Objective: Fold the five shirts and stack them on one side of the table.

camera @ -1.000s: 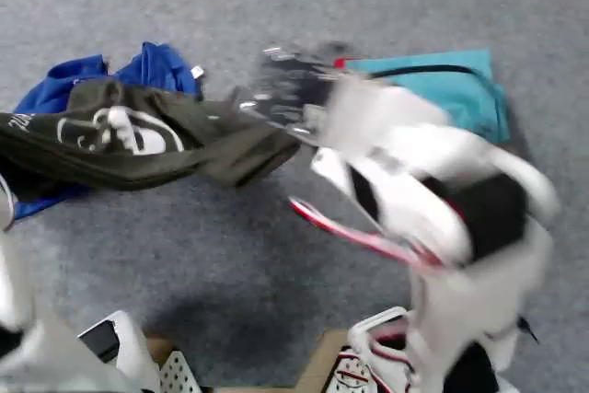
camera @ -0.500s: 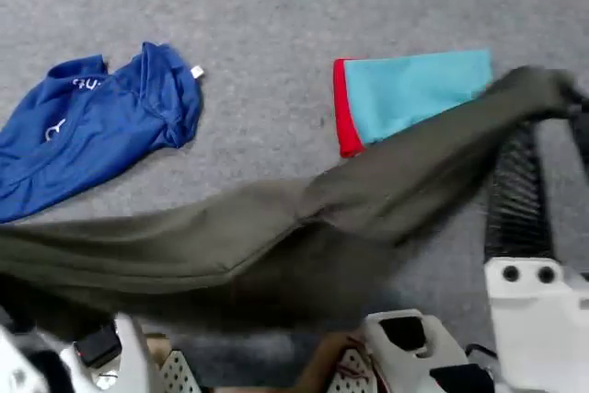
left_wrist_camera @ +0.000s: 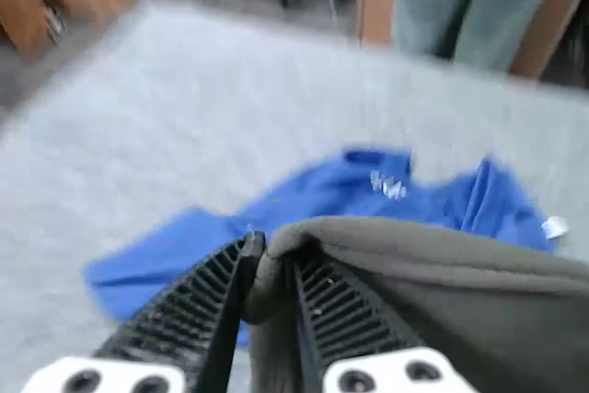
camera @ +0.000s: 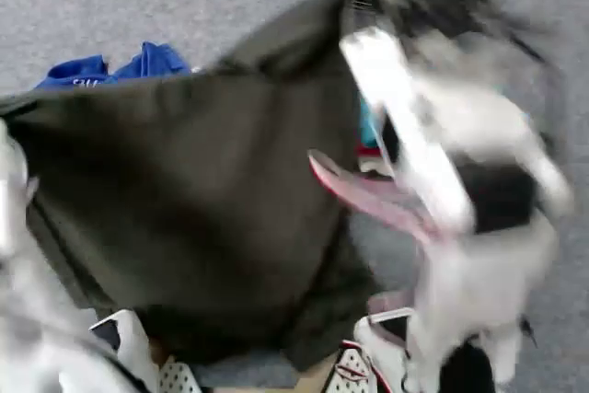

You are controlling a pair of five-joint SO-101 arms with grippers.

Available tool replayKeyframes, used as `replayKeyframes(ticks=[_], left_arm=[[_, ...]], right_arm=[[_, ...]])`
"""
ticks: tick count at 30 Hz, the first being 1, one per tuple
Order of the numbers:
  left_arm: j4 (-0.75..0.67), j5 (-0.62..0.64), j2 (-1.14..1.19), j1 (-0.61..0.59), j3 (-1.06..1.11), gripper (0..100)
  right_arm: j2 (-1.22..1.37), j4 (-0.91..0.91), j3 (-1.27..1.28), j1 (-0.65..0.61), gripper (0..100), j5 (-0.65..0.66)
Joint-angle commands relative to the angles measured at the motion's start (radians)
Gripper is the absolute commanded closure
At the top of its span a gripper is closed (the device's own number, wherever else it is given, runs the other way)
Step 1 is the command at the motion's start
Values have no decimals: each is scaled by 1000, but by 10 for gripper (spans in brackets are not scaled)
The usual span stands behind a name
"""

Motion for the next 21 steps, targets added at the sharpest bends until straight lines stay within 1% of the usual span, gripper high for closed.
replayKeyframes(ticks=[1, 2, 3, 4, 6, 9, 11, 13, 15, 21], left_arm=[[-663, -34, 115, 71, 325, 967], [-746, -41, 163, 90, 331, 967], [-798, -49, 206, 110, 314, 968], [-818, -52, 245, 122, 280, 970], [-795, -54, 318, 128, 191, 970], [-701, -54, 379, 124, 82, 970], [-637, -55, 394, 120, 50, 970], [-603, -55, 393, 105, 47, 970], [-605, -55, 399, 91, 42, 970], [-647, -55, 394, 24, 22, 970]], right_arm=[[111, -276, 208, -12, 985, -9], [157, -295, 202, -12, 985, -17], [203, -302, 180, -12, 985, -23], [245, -299, 148, -11, 985, -21], [318, -290, 79, -11, 985, -15], [403, -215, -31, -12, 985, -12], [444, -144, -97, -14, 985, -12], [483, -97, -150, -12, 985, 5], [524, -71, -189, -11, 985, 34], [599, -64, -294, -9, 985, 32]])
